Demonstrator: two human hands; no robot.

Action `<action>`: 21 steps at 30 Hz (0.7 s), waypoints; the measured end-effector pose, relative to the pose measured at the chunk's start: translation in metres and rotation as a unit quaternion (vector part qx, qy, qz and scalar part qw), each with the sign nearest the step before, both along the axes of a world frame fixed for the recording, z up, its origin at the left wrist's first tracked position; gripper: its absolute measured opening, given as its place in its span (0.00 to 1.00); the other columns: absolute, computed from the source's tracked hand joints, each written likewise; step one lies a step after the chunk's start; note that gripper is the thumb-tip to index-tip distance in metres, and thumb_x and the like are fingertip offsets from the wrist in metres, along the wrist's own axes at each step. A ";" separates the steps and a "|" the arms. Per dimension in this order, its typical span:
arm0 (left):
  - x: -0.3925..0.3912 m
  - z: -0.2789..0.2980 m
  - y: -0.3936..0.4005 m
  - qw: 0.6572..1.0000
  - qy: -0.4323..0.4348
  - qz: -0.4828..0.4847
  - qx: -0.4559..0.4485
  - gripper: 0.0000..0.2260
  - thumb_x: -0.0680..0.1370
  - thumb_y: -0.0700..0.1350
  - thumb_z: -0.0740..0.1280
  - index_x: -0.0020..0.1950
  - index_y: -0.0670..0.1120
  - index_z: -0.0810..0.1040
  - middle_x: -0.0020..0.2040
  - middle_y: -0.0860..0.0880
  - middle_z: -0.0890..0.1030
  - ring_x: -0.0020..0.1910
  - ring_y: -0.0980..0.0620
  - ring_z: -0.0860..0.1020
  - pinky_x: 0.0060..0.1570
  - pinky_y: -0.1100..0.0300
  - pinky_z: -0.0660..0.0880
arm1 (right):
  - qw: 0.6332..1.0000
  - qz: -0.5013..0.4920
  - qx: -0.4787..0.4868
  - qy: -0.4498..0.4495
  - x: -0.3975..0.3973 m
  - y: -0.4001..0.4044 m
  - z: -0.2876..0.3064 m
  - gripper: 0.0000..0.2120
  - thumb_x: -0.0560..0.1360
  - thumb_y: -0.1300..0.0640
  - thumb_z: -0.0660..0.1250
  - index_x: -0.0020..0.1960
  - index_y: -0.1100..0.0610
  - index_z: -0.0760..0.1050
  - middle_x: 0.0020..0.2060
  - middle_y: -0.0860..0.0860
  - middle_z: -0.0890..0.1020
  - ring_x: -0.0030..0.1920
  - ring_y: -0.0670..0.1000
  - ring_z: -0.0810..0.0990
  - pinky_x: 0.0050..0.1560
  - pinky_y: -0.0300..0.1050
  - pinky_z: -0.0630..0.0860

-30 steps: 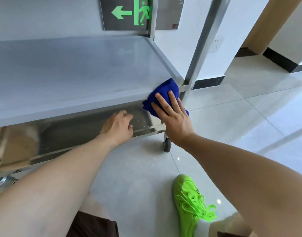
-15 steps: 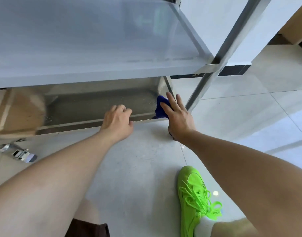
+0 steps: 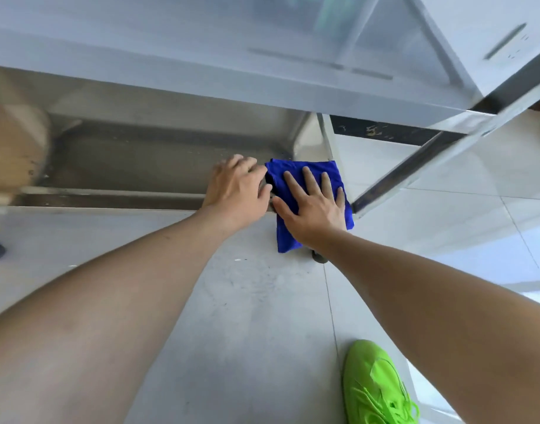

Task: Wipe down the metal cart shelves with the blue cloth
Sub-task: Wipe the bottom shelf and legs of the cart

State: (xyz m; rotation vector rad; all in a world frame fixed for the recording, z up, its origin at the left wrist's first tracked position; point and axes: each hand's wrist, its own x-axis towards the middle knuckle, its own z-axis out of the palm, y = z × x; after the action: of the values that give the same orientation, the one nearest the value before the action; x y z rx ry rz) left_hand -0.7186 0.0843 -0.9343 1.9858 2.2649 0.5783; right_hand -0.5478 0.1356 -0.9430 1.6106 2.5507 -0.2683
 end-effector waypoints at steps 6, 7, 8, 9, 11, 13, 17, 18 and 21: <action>0.011 -0.015 0.027 0.999 0.031 0.035 0.012 0.12 0.78 0.49 0.58 0.53 0.46 0.79 0.54 0.48 0.79 0.55 0.44 0.74 0.54 0.47 0.68 | 0.999 -0.013 0.041 0.014 -0.007 0.019 -0.013 0.36 0.72 0.26 0.37 0.79 0.35 0.49 0.81 0.45 0.52 0.80 0.56 0.45 0.77 0.64 0.42; 0.011 -0.016 0.032 0.999 0.035 0.031 0.017 0.11 0.77 0.48 0.59 0.52 0.46 0.78 0.53 0.47 0.79 0.54 0.44 0.73 0.54 0.47 0.68 | 0.999 -0.010 0.050 0.013 -0.004 0.022 -0.014 0.36 0.73 0.26 0.37 0.79 0.35 0.50 0.81 0.45 0.52 0.80 0.56 0.46 0.77 0.63 0.42; 0.011 -0.016 0.036 0.999 0.037 0.027 0.021 0.11 0.77 0.48 0.59 0.52 0.47 0.78 0.52 0.47 0.79 0.54 0.44 0.73 0.54 0.47 0.68 | 0.998 -0.007 0.057 0.011 -0.003 0.025 -0.016 0.36 0.73 0.26 0.38 0.79 0.35 0.50 0.81 0.45 0.52 0.80 0.56 0.46 0.77 0.63 0.43; 0.010 -0.016 0.040 0.999 0.039 0.025 0.022 0.11 0.76 0.47 0.59 0.52 0.47 0.78 0.52 0.47 0.79 0.54 0.44 0.73 0.54 0.47 0.69 | 0.998 -0.003 0.060 0.011 -0.003 0.029 -0.018 0.36 0.73 0.26 0.38 0.79 0.35 0.50 0.81 0.45 0.53 0.80 0.56 0.47 0.77 0.63 0.44; 0.007 -0.017 0.047 0.999 0.042 0.025 0.024 0.11 0.76 0.47 0.58 0.53 0.47 0.77 0.51 0.47 0.78 0.54 0.44 0.73 0.54 0.47 0.69 | 0.998 0.004 0.056 0.015 -0.006 0.034 -0.021 0.34 0.74 0.27 0.40 0.79 0.35 0.50 0.81 0.45 0.53 0.80 0.56 0.47 0.77 0.62 0.44; 0.007 -0.020 0.050 0.998 0.039 0.025 0.029 0.11 0.76 0.47 0.58 0.53 0.47 0.77 0.52 0.48 0.78 0.54 0.44 0.72 0.54 0.48 0.68 | 0.998 0.008 0.055 0.019 -0.008 0.041 -0.022 0.33 0.75 0.28 0.42 0.79 0.34 0.50 0.81 0.44 0.53 0.80 0.55 0.47 0.77 0.62 0.44; 0.008 -0.028 0.049 0.998 0.018 0.019 0.056 0.10 0.77 0.47 0.58 0.51 0.47 0.77 0.51 0.48 0.78 0.53 0.45 0.73 0.54 0.48 0.70 | 1.000 -0.006 0.022 0.016 -0.011 0.059 -0.019 0.30 0.77 0.31 0.44 0.78 0.32 0.50 0.81 0.42 0.52 0.80 0.52 0.47 0.77 0.60 0.43; 0.009 -0.030 0.046 0.998 0.011 0.018 0.063 0.10 0.77 0.46 0.58 0.51 0.47 0.78 0.50 0.48 0.79 0.53 0.45 0.74 0.54 0.48 0.70 | 1.000 -0.016 0.011 0.017 -0.016 0.064 -0.020 0.28 0.77 0.31 0.45 0.78 0.31 0.50 0.81 0.41 0.51 0.80 0.52 0.46 0.77 0.60 0.43; 0.010 -0.033 0.042 0.997 -0.020 0.022 0.078 0.12 0.77 0.43 0.58 0.49 0.46 0.81 0.46 0.47 0.80 0.50 0.44 0.75 0.53 0.48 0.72 | 0.999 -0.042 0.018 0.010 -0.034 0.079 -0.022 0.27 0.79 0.33 0.45 0.78 0.32 0.51 0.81 0.43 0.52 0.80 0.53 0.47 0.77 0.62 0.43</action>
State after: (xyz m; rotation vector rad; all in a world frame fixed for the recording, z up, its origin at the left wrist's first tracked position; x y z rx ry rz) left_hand -0.7084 0.1261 -0.9669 1.9754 2.3111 0.8145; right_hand -0.5817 0.2148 -0.9649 1.7386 2.5200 -0.2492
